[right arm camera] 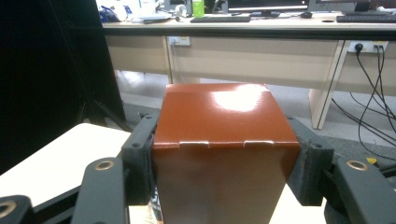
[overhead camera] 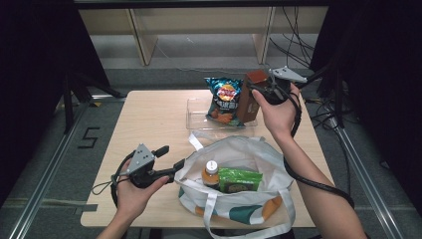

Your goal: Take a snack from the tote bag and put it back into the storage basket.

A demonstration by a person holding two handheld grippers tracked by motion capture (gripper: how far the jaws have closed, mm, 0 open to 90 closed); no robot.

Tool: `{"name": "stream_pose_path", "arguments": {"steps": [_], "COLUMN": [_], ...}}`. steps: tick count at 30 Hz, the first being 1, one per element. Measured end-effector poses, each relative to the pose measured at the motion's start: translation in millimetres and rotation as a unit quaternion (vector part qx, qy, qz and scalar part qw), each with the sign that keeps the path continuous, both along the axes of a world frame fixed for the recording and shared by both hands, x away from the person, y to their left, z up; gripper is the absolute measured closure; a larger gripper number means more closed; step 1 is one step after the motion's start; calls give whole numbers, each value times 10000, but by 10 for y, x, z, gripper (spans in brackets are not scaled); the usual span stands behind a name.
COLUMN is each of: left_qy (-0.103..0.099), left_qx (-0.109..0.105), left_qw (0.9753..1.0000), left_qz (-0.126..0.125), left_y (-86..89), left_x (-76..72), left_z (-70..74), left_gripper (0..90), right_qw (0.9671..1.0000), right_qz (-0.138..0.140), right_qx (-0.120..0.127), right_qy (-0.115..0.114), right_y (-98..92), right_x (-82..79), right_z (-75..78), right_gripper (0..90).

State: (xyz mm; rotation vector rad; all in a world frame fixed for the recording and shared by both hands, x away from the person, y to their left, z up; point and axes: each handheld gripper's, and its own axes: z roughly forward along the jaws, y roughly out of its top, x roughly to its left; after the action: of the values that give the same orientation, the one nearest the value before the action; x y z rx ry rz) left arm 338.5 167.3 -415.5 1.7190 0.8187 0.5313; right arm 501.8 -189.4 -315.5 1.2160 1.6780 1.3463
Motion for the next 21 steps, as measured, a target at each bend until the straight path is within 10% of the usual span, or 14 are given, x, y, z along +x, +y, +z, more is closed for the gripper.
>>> {"name": "stream_pose_path", "arguments": {"steps": [21], "left_qy": [-8], "left_qx": [-4], "left_qw": [10000], "left_qz": [-30], "left_y": [-16], "left_x": [2], "left_z": [-10], "left_gripper": [292], "right_qw": [9999], "right_qz": [-5], "right_qx": [-43], "right_qy": [91], "right_y": [68], "right_x": [65], "right_z": [-75], "right_gripper": [391]}}
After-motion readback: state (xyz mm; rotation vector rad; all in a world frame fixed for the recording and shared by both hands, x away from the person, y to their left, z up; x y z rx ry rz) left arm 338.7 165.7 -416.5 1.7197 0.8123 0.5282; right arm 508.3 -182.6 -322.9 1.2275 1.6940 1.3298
